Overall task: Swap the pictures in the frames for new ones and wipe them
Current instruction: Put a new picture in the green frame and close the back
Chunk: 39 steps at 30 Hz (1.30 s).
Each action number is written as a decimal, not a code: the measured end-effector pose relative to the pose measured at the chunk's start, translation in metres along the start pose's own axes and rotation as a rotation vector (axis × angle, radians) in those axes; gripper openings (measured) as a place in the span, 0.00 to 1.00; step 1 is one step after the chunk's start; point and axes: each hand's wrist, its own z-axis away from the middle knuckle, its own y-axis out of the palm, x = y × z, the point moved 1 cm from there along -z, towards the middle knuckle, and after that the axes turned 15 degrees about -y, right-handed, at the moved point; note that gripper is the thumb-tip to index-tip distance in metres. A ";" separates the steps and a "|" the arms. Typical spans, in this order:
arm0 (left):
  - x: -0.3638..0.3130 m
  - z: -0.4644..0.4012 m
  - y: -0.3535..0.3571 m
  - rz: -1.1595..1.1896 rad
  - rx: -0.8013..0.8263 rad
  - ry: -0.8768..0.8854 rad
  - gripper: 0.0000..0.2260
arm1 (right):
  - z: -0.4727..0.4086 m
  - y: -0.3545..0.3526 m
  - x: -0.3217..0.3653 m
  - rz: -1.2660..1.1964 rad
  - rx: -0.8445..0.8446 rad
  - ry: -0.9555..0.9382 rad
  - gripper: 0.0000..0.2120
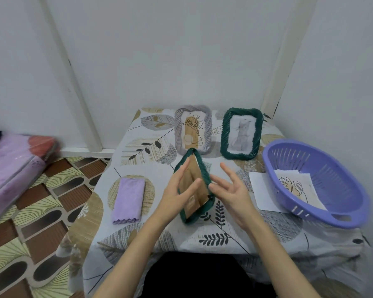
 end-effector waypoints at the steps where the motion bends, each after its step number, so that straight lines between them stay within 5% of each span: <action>1: -0.004 0.001 0.000 0.014 0.032 0.000 0.31 | -0.001 0.004 -0.001 -0.062 0.023 0.034 0.31; 6: -0.009 0.001 -0.021 -0.015 0.043 -0.049 0.29 | -0.008 0.019 -0.010 -0.122 0.176 0.127 0.31; 11: -0.009 0.000 -0.047 -0.022 -0.123 -0.073 0.25 | -0.005 0.027 -0.030 0.124 0.107 0.182 0.26; 17: 0.005 -0.001 -0.046 0.633 -0.091 -0.257 0.21 | 0.002 0.029 -0.045 -0.119 -0.009 0.230 0.27; 20: 0.015 -0.002 -0.037 0.774 -0.034 -0.277 0.22 | 0.003 0.021 -0.040 -0.274 -0.057 0.211 0.28; 30: 0.044 0.002 -0.031 0.589 0.139 -0.345 0.38 | 0.014 -0.009 -0.029 -0.250 0.055 0.218 0.32; 39: 0.053 0.000 -0.037 0.576 0.041 -0.277 0.38 | 0.010 0.010 -0.039 -0.309 0.009 0.223 0.32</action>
